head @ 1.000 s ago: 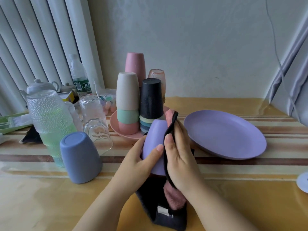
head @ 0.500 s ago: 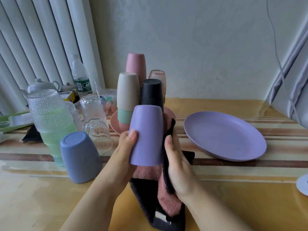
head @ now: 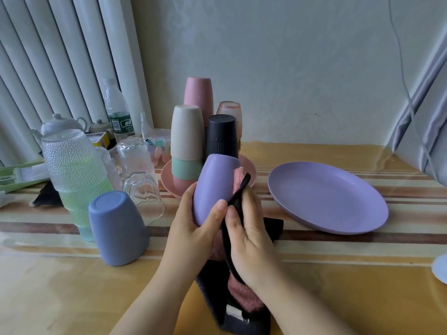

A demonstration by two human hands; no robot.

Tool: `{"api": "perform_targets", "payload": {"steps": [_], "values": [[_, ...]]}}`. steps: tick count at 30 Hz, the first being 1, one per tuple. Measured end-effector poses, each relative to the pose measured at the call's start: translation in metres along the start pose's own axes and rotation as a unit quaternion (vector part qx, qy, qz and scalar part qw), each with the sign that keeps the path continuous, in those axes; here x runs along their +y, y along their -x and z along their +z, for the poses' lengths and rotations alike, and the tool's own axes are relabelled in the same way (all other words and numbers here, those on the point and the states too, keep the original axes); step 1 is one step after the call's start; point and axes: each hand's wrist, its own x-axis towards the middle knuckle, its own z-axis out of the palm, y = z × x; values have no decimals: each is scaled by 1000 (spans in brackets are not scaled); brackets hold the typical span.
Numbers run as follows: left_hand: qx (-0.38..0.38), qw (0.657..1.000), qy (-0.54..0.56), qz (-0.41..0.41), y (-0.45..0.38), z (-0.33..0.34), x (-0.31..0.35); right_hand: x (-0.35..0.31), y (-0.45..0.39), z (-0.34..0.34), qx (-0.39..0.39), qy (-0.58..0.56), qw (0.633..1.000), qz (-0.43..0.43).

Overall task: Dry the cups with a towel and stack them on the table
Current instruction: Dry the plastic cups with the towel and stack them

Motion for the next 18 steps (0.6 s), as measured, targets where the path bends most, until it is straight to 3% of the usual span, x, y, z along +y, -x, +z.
{"api": "perform_targets", "payload": {"steps": [5, 8, 14, 18], "values": [[-76, 984, -149, 57, 0, -2, -12, -5, -8, -18, 63, 61, 995, -48], [-111, 977, -166, 79, 3, -2, -9, -10, -14, -32, 70, 70, 993, -59], [-170, 983, 61, -18, 12, 1, 5, -21, -16, -51, 123, -99, 982, 106], [-152, 968, 175, -94, 13, 2, 8, -13, -10, -42, 74, -173, 973, 135]]}}
